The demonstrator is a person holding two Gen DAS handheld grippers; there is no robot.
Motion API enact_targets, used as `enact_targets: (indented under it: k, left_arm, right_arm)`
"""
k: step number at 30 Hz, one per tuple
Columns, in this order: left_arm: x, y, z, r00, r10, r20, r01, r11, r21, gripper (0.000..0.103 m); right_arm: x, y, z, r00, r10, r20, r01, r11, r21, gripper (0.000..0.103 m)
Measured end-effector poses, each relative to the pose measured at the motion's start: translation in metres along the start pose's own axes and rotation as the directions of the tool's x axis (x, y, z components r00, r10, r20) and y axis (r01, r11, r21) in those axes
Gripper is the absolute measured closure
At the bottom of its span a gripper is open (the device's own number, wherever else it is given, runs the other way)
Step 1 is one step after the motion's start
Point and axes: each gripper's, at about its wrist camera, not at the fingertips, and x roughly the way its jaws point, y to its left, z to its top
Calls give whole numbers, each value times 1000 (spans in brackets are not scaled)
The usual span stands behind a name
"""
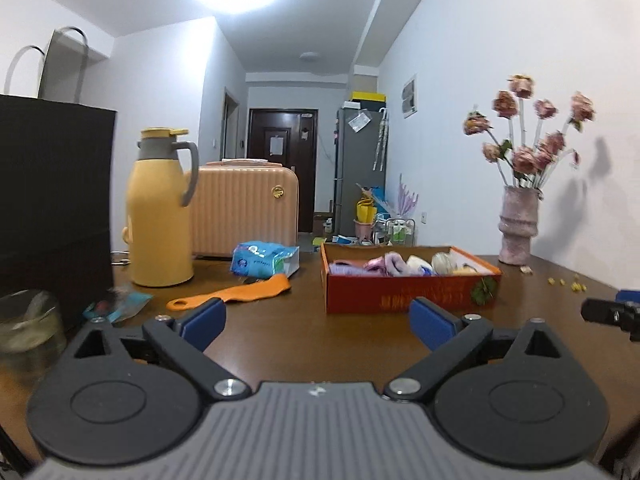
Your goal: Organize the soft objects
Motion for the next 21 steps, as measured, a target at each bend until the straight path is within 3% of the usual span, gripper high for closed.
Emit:
enact_targets:
  k: [4, 8, 14, 21]
  left_arm:
    - [-51, 3, -28, 1000, 17, -21, -18, 999, -50, 2]
    - [-69, -6, -46, 999, -22, -47, 23, 1000, 5, 2]
    - [-73, -8, -44, 999, -24, -30, 24, 1000, 15, 1]
    - [-73, -6, -44, 999, -15, -36, 16, 1000, 14, 1]
  right_arm:
    - [-57, 22, -31, 1000, 25, 6, -25, 1000, -11, 6]
    - [-98, 33, -55, 999, 47, 4, -47, 999, 19, 4]
    - [-100, 31, -55, 1000, -2, 23, 1, 999, 53, 4]
    - [-93, 30, -57, 1000, -26, -12, 26, 998, 48, 3]
